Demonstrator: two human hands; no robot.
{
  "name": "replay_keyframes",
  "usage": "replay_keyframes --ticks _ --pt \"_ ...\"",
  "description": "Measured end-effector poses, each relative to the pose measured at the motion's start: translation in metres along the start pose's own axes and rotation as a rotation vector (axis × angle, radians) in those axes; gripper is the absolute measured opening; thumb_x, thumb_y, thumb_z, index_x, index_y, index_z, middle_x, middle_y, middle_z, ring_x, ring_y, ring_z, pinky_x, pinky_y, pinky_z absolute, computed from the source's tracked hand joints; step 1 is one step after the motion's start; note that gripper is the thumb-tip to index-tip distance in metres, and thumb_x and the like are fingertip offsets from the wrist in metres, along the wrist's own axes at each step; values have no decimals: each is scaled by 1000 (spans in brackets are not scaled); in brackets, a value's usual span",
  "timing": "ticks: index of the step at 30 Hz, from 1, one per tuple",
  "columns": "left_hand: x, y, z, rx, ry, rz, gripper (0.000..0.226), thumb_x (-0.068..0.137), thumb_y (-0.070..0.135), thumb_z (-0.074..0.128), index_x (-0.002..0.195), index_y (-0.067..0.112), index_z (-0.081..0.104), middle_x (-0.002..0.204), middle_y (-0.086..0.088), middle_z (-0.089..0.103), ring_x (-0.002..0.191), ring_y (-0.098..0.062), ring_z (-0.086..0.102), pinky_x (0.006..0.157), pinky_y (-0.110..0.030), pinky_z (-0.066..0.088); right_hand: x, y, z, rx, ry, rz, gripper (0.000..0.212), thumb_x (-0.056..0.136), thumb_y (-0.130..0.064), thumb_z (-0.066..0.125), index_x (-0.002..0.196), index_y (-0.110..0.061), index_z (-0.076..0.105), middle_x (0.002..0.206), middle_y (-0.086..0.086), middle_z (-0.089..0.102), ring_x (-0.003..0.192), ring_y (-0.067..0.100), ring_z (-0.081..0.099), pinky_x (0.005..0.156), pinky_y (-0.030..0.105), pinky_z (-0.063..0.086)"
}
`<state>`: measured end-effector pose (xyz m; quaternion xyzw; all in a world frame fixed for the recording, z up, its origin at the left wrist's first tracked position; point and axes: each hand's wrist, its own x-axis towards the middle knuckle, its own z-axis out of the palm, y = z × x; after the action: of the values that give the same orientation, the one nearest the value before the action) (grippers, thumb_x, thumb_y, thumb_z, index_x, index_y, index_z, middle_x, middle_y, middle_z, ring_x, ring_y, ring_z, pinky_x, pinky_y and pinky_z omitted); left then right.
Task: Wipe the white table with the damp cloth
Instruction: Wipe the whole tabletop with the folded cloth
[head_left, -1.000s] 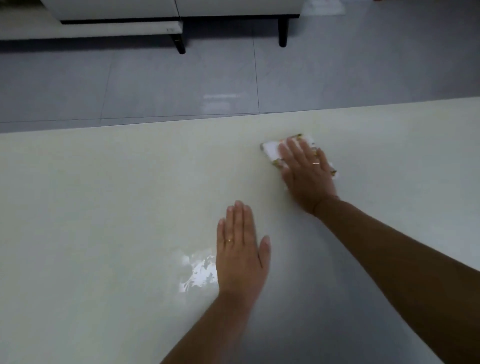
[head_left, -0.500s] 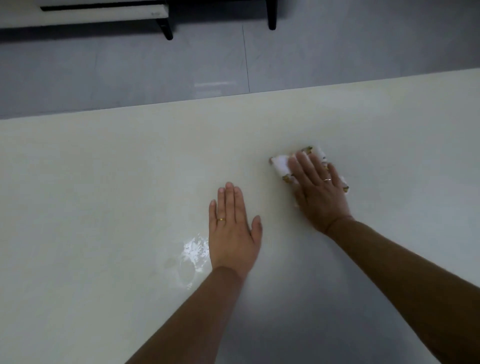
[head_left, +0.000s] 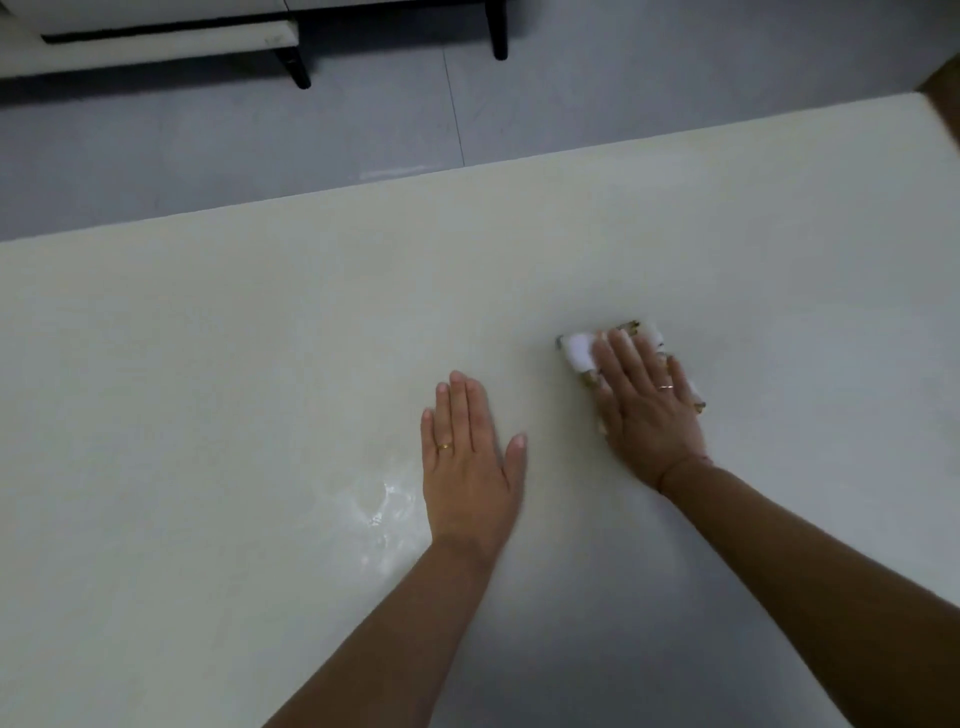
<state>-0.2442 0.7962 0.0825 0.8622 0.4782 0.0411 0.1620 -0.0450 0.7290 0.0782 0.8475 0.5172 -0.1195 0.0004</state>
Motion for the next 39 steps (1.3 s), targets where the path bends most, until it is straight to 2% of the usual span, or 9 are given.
replay_keyframes --ticks 5,9,12,19,23,27,34,37,39 --pt "-36 0 13 33 -65 56 70 95 46 27 148 2 19 157 -14 15 146 -28 9 118 -42 9 -9 -11 4 134 26 398 54 99 -34 23 150 -24 8 160 0 3 146 23 -4 117 46 -2" --pt "-34 0 16 92 -74 59 71 94 47 28 148 1 20 156 -16 18 146 -28 11 118 -42 7 -58 -64 19 75 -5 7 57 96 -37 24 150 -24 14 158 -2 6 146 25 0 117 47 3" --pt "-35 -2 17 95 -68 61 72 94 47 27 149 3 15 158 -14 13 147 -25 5 118 -40 1 -69 -25 13 -31 -47 -182 58 94 -43 11 149 -27 5 157 -4 3 146 21 1 119 45 4" --pt "-36 -1 20 91 -51 56 74 93 49 16 150 4 4 159 -12 3 147 -23 -5 119 -39 -4 -71 -1 14 119 19 409 54 99 -35 22 150 -24 8 160 0 2 146 23 -5 117 45 -3" --pt "-37 -1 22 119 -60 45 73 94 49 18 150 6 -1 160 -11 -3 147 -22 -9 118 -36 -10 -112 -57 30 90 14 84 58 96 -36 32 150 -23 15 159 0 8 146 24 -1 116 46 -2" --pt "-36 -1 22 159 -60 16 73 95 49 17 149 8 -9 159 -10 -9 146 -21 -14 115 -33 -18 -116 -7 22 -42 -20 -175 58 94 -41 16 149 -23 20 158 1 16 146 24 8 116 45 7" --pt "-102 44 22 13 20 -41 68 96 42 26 150 3 9 159 -14 6 147 -24 -1 119 -37 -6 -130 -3 25 155 15 367 57 99 -34 24 150 -26 -1 159 -3 -9 145 21 -15 115 42 -11" --pt "-144 66 34 32 -34 -15 66 96 42 21 148 2 19 156 -15 16 146 -28 12 119 -42 8 -162 -32 35 111 -21 91 59 98 -36 24 150 -27 -2 152 -8 -20 142 19 -21 116 42 -12" --pt "-162 71 40 36 -69 -53 66 96 43 20 148 2 20 156 -15 16 146 -28 12 119 -42 9 -174 -14 33 29 -34 -125 56 97 -36 23 150 -25 9 156 -6 -7 146 21 -6 118 43 -2"
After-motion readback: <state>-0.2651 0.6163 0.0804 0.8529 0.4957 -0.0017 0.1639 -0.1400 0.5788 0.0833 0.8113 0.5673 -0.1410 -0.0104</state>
